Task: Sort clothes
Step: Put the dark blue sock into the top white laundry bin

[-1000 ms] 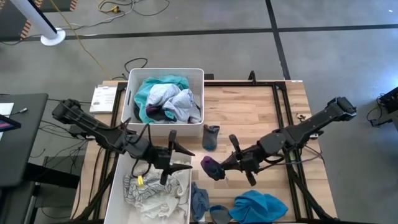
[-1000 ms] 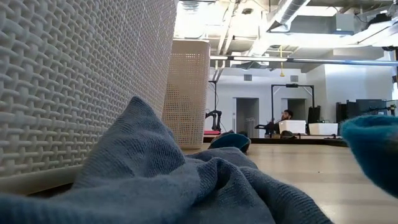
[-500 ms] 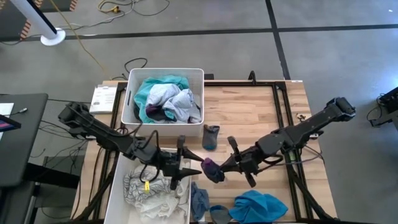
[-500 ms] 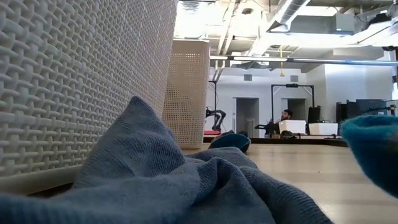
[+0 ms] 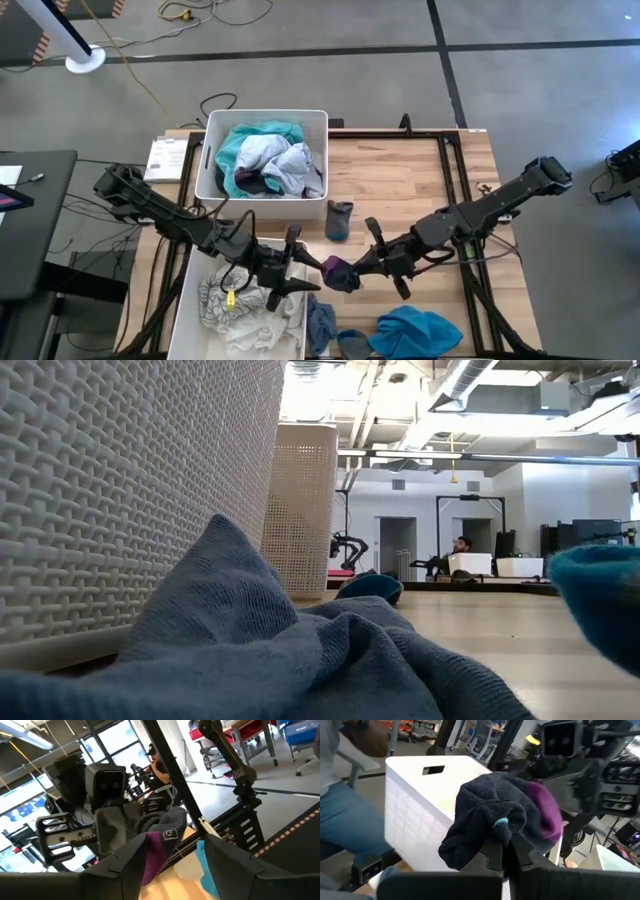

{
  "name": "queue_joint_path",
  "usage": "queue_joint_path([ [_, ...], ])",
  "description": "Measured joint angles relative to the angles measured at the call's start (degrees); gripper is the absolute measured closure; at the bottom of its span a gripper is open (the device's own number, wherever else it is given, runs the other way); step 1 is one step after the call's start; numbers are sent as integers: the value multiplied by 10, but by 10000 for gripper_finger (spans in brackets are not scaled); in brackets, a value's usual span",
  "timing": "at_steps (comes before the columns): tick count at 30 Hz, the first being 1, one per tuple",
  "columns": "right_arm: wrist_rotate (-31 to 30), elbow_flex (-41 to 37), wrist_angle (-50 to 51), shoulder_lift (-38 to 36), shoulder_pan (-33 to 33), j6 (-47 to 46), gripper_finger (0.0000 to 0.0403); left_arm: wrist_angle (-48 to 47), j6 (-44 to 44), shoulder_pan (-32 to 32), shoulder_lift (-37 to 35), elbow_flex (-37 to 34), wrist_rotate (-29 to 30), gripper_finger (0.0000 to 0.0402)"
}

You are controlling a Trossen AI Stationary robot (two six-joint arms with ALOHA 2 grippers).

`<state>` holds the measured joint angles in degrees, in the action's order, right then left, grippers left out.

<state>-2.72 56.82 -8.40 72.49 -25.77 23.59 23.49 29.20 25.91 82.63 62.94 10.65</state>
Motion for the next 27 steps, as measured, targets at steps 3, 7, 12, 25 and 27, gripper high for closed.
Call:
queue_joint_path([
  [3, 0, 0, -5, 0, 1, -2, 395, 4, -15, -4, 0, 0, 0, 209],
  [7, 0, 0, -9, 0, 3, -7, 395, 12, -29, -10, 0, 0, 1, 218],
  [12, 13, 0, -20, 5, 8, -12, 395, 22, -35, -18, 12, 0, 1, 229],
  [25, 19, 0, -22, 37, 22, -25, 391, 62, -6, -17, 62, -1, 16, 261],
  [27, 19, 0, -21, 37, 22, -26, 391, 65, 0, -15, 59, 0, 18, 277],
])
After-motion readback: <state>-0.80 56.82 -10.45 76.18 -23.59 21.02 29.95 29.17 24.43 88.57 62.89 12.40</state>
